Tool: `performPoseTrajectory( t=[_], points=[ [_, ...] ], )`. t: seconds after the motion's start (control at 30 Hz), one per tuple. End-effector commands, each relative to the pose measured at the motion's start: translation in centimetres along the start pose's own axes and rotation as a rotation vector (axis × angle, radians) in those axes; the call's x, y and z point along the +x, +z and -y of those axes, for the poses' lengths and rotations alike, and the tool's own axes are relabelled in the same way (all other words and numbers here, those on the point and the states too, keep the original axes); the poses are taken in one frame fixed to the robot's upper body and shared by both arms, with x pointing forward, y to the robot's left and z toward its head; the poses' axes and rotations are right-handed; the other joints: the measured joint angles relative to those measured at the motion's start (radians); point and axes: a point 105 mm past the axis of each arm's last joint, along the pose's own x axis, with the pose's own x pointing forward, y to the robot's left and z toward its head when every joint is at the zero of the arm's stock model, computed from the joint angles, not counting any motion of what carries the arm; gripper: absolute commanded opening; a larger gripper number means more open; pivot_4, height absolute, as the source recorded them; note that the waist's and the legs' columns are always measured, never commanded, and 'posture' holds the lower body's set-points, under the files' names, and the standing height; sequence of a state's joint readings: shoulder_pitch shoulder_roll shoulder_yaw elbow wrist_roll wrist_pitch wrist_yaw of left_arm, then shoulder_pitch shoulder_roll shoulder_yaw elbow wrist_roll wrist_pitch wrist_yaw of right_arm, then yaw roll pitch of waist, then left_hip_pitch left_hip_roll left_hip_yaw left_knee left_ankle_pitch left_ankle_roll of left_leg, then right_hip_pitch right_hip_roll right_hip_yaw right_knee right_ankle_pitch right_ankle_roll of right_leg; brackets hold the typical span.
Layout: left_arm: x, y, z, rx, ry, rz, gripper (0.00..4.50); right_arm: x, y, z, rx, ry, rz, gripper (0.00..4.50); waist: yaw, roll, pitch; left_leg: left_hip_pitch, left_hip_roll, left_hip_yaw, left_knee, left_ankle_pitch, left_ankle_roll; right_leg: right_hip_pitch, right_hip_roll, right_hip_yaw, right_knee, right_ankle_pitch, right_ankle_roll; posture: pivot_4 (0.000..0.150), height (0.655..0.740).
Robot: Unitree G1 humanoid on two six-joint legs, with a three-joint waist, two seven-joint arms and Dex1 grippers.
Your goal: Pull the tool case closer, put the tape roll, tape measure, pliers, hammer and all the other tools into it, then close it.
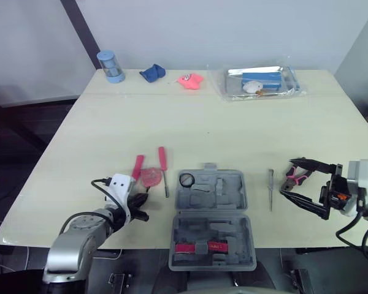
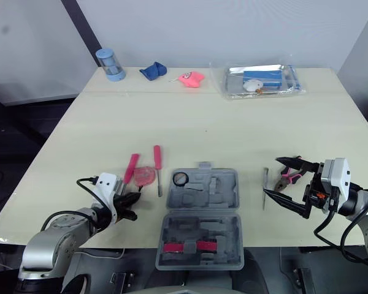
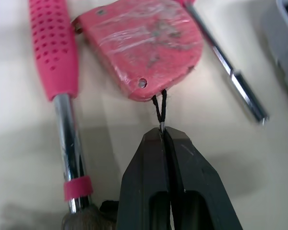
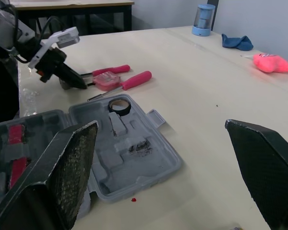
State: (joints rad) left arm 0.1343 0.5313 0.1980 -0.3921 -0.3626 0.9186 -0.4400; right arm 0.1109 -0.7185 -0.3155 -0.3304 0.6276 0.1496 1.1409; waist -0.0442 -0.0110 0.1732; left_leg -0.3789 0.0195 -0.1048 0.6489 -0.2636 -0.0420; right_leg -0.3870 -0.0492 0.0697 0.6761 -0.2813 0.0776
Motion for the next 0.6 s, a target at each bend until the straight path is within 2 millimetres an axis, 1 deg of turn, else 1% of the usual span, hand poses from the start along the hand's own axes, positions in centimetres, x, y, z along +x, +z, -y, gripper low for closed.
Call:
performPoseTrajectory(
  t=[0.03, 0.17, 0.37, 0.6],
  points=[
    [-1.0, -1.9, -0.1, -0.011, -0.015, -0.081, 0.1, -0.1, 1.1, -0.1, -0.036, 0.003, 0.028, 4.5, 0.0, 0.0, 0.0, 0.0, 0.0, 0.0, 0.0, 0.0, 0.0, 0.0, 0.0, 0.0, 0.0, 0.0, 0.0, 0.15, 0.74],
    [-1.5, -2.2, 0.0, 0.006, -0.031, -0.098, 0.1, -0.2, 1.1, -0.4, -0.025, 0.028, 0.029, 4.5, 0.002, 0.0, 0.0, 0.0, 0.0, 0.0, 0.0, 0.0, 0.0, 0.0, 0.0, 0.0, 0.0, 0.0, 0.0, 0.15, 0.74],
    [-2.2, -2.5, 0.9, 0.019, -0.084, -0.113, 0.1, -0.6, 1.0, -1.8, 0.005, 0.155, -0.008, 4.5, 0.002, 0.0, 0.0, 0.0, 0.0, 0.0, 0.0, 0.0, 0.0, 0.0, 0.0, 0.0, -0.001, 0.0, 0.0, 0.15, 0.74],
    [-3.0, -2.6, 1.4, 0.05, -0.111, -0.127, 0.1, -0.6, 1.1, -3.0, 0.003, 0.301, -0.03, 4.5, 0.002, 0.0, 0.0, -0.001, 0.0, 0.0, 0.0, 0.0, 0.0, 0.0, 0.0, 0.0, -0.002, 0.0, 0.0, 0.15, 0.74]
  ],
)
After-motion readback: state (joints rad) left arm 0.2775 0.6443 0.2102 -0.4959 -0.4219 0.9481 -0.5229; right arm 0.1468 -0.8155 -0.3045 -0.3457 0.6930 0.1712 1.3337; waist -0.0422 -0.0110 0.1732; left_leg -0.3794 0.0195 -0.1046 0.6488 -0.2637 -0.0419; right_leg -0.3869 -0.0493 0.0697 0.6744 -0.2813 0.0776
